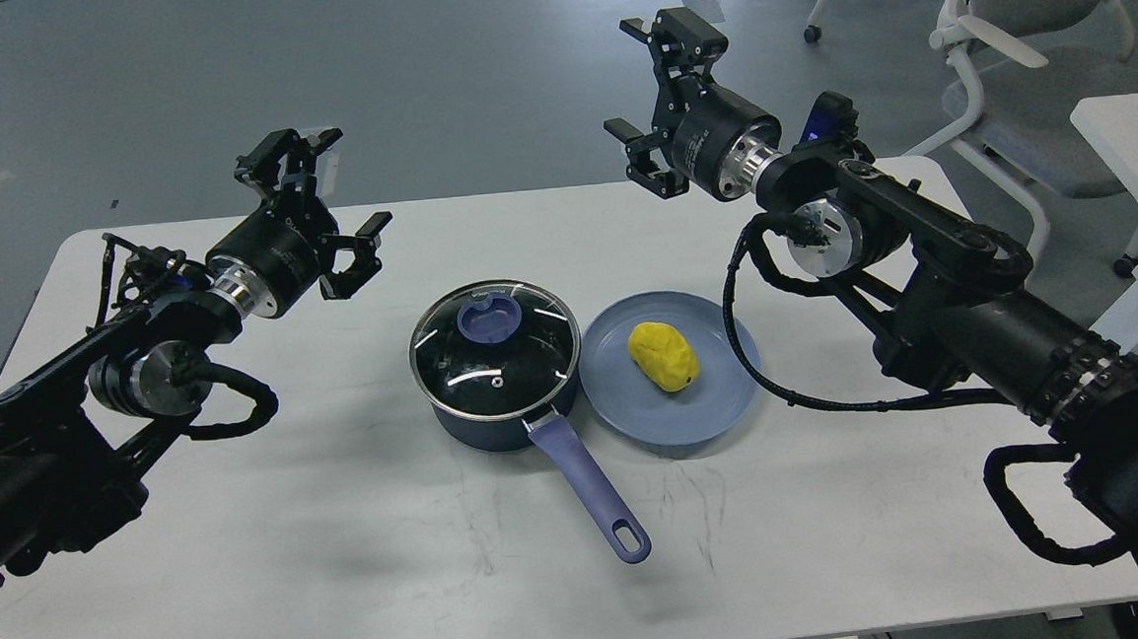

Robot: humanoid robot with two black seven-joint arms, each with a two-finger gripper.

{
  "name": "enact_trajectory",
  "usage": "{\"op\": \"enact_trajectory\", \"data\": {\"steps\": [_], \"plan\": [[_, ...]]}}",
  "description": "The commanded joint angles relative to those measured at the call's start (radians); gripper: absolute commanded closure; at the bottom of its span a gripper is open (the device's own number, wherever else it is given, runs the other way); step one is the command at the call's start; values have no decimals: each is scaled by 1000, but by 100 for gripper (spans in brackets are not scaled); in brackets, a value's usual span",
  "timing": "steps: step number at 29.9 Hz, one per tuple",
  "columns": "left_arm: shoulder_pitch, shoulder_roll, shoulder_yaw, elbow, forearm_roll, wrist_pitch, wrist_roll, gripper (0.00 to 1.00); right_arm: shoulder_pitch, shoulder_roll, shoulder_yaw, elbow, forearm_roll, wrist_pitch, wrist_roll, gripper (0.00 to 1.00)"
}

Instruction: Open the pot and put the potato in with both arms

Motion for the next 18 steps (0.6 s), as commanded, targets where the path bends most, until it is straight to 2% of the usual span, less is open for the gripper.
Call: {"op": "enact_trajectory", "data": {"steps": [1,18], "plan": [[0,-3,5,0,2,-3,0,2,1,4,-1,0,0,1,0,0],[-1,-7,8,0,0,-11,-1,2,-9,-2,-6,6,0,2,0,0]]}}
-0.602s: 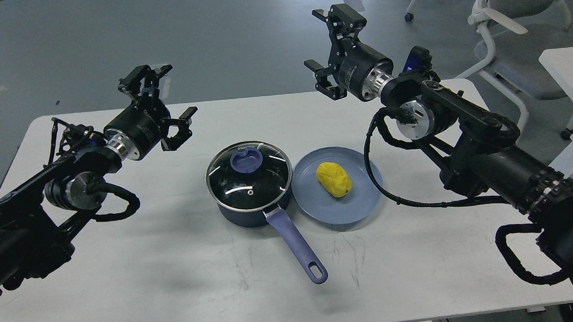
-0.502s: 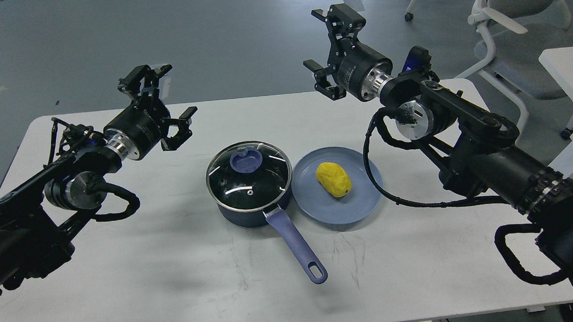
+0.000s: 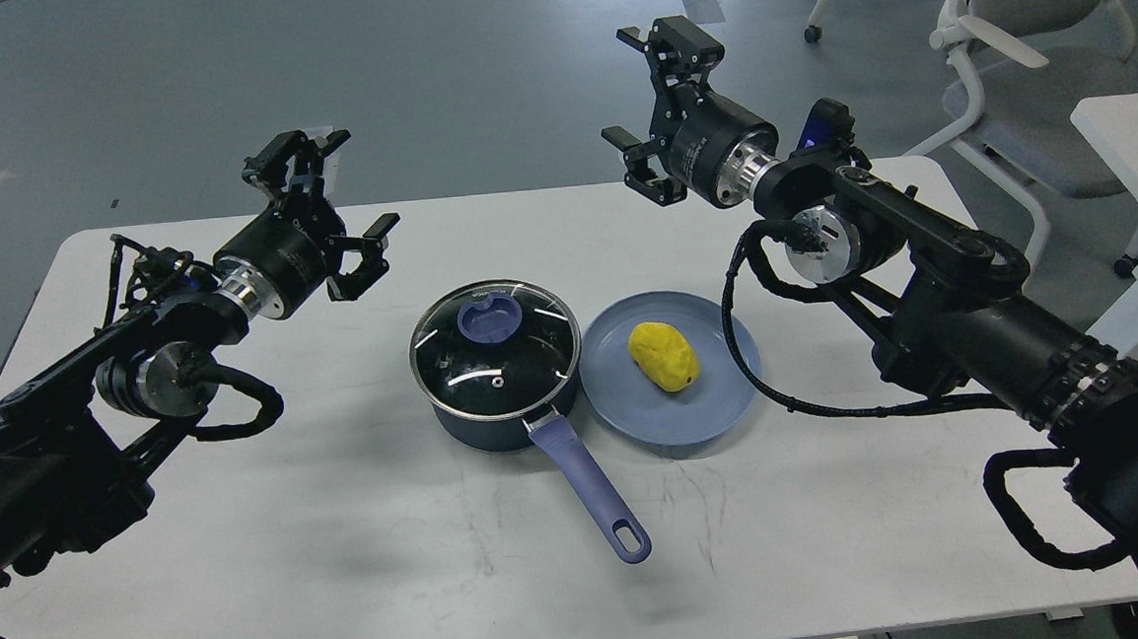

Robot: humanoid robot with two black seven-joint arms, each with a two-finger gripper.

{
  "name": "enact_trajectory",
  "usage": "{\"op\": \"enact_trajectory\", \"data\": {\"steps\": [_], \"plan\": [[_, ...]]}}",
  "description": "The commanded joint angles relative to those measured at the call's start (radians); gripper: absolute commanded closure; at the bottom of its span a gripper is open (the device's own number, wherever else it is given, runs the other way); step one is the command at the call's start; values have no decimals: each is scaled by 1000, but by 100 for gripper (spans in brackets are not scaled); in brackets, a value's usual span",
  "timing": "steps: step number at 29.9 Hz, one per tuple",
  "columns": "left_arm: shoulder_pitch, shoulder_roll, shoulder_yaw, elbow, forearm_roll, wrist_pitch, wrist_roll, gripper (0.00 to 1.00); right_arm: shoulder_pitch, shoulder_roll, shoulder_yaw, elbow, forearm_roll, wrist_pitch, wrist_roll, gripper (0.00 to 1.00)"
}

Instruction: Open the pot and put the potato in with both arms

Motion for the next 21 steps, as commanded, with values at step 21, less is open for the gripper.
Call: {"op": "enact_trajectory", "data": {"steps": [21], "plan": [[0,2,0,0,0,-1,0,2,-2,-2,-1,2,1,1,2,0]]}}
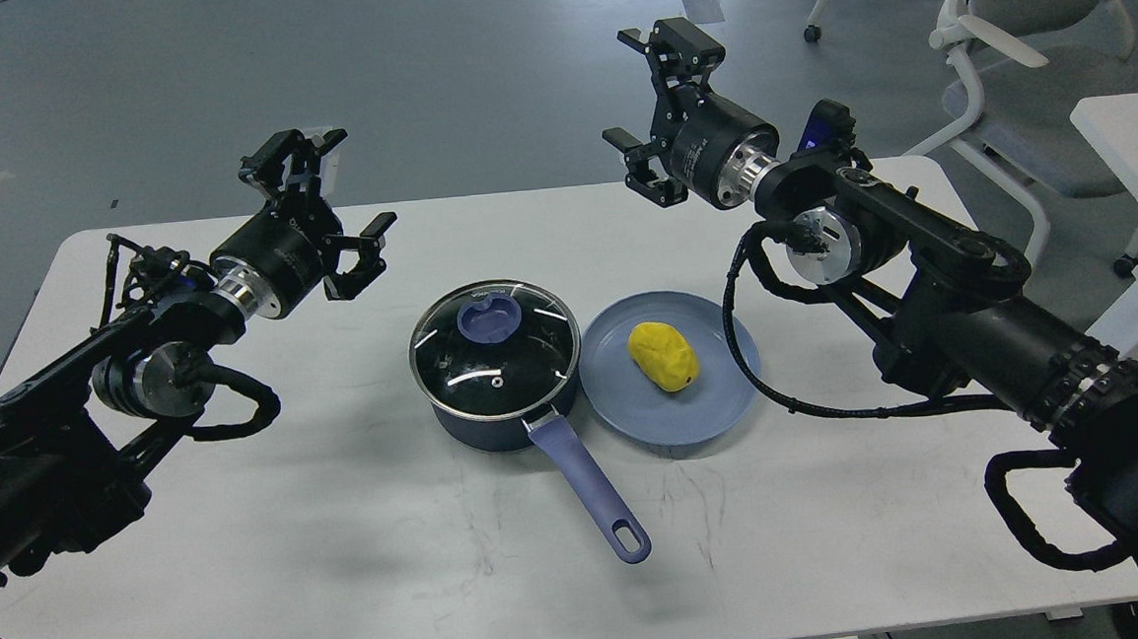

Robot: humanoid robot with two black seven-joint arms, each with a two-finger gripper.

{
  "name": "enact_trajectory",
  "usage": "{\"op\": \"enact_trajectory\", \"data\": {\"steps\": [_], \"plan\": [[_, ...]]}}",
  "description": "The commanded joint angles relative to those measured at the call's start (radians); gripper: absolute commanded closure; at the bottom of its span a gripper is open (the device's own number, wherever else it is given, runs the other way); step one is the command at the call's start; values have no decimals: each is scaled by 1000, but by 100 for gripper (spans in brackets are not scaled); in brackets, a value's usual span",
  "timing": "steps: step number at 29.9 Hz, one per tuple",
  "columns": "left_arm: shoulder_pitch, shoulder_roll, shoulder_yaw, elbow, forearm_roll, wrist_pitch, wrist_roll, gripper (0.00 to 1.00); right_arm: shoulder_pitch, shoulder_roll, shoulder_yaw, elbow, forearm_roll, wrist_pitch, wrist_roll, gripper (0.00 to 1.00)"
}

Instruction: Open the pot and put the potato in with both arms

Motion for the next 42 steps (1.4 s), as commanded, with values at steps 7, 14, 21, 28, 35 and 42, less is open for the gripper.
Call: {"op": "enact_trajectory", "data": {"steps": [7,14,21,28,35,42], "plan": [[0,-4,3,0,-2,2,6,2,0,-2,2,0,1,0,2,0],[0,-6,0,0,-5,6,8,2,1,-3,2,2,1,0,2,0],[9,-4,-1,0,-3,8,41,2,1,-2,2,2,1,1,2,0],[9,-3,-8,0,-3,5,41,2,3,-3,0,2,0,3,2,0],[11,-3,-8,0,-3,2,38,2,0,-3,0,2,0,3,2,0],[19,-9,6,0,11,14,31,2,0,-3,0,2,0,3,2,0]]}}
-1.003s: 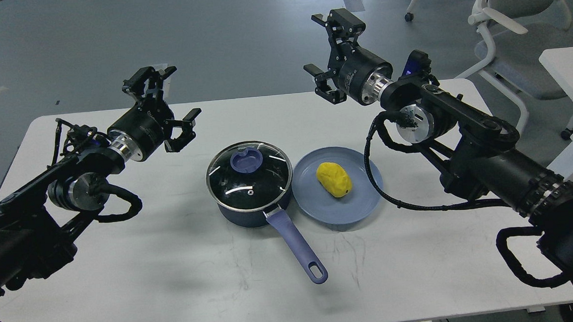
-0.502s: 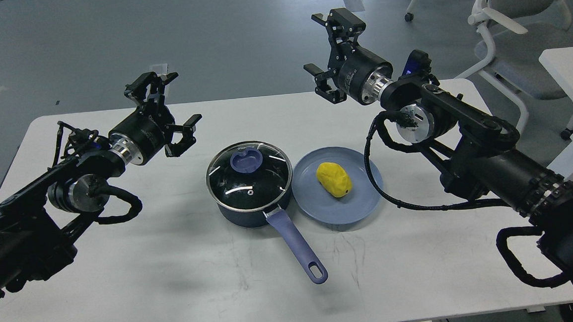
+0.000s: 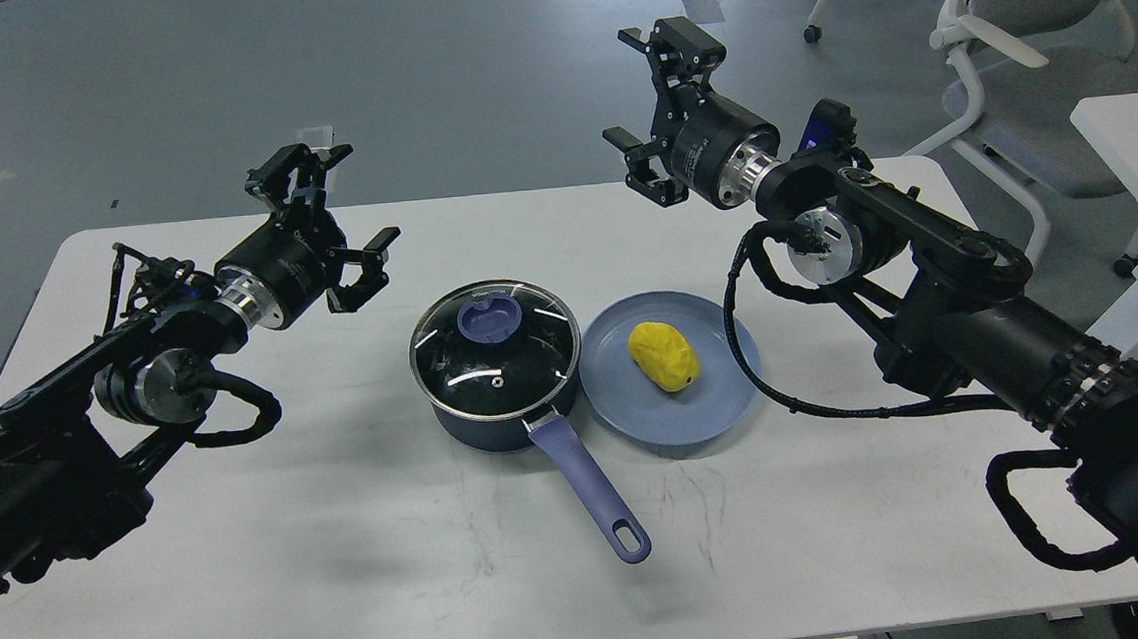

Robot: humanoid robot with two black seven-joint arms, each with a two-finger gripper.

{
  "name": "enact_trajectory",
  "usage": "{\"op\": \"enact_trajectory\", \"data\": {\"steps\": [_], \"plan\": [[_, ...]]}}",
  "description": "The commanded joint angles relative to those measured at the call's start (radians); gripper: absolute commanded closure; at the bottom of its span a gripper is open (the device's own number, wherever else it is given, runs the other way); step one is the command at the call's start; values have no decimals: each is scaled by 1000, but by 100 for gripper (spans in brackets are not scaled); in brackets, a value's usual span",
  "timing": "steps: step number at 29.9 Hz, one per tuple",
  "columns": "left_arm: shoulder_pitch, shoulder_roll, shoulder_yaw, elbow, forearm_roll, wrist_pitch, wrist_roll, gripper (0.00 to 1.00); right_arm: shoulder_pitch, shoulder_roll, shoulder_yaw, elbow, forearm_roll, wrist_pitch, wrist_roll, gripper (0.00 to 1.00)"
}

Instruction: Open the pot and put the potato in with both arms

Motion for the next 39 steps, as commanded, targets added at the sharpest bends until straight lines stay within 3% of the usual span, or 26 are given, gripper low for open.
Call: {"op": "enact_trajectory", "data": {"steps": [1,8,11,12,14,15,17,20,24,26,28,30,35,37,39], "plan": [[1,-7,11,0,14,13,1,2,0,0,0,-2,0,0,0,0],[-17,10,42,-8,39,62,-2,2,-18,0,2,-2,0,0,1,0],[-49,60,40,-61,204,117,-13,2,-18,0,2,-2,0,-3,3,0],[-55,66,40,-75,250,122,-25,2,-18,0,2,-2,0,-3,3,0],[-58,79,30,-124,461,131,-124,2,-18,0,2,-2,0,-3,3,0],[-58,79,30,-124,462,131,-125,2,-18,0,2,-2,0,-3,3,0],[-58,105,33,-175,633,177,-216,2,-20,0,8,-2,0,-6,3,0],[-46,143,43,-271,810,211,-234,2,-26,0,15,-2,0,-9,3,0],[-37,140,48,-314,931,235,-243,2,-28,0,18,-2,2,-9,3,0],[-35,132,63,-315,1046,263,-272,2,-29,-1,18,-2,2,-9,3,0],[-34,125,66,-315,1184,309,-307,2,-29,-8,18,0,2,-9,3,0],[-35,100,69,-310,1287,370,-307,2,-29,-17,18,0,2,-9,3,0],[-34,112,126,-308,1433,424,-307,2,-32,-23,20,0,2,-11,3,0],[-35,119,155,-312,1589,516,-307,2,-37,-23,26,0,2,-11,3,0],[-35,128,181,-304,1820,661,-307,2,-40,-23,28,0,2,-12,3,0]]}}
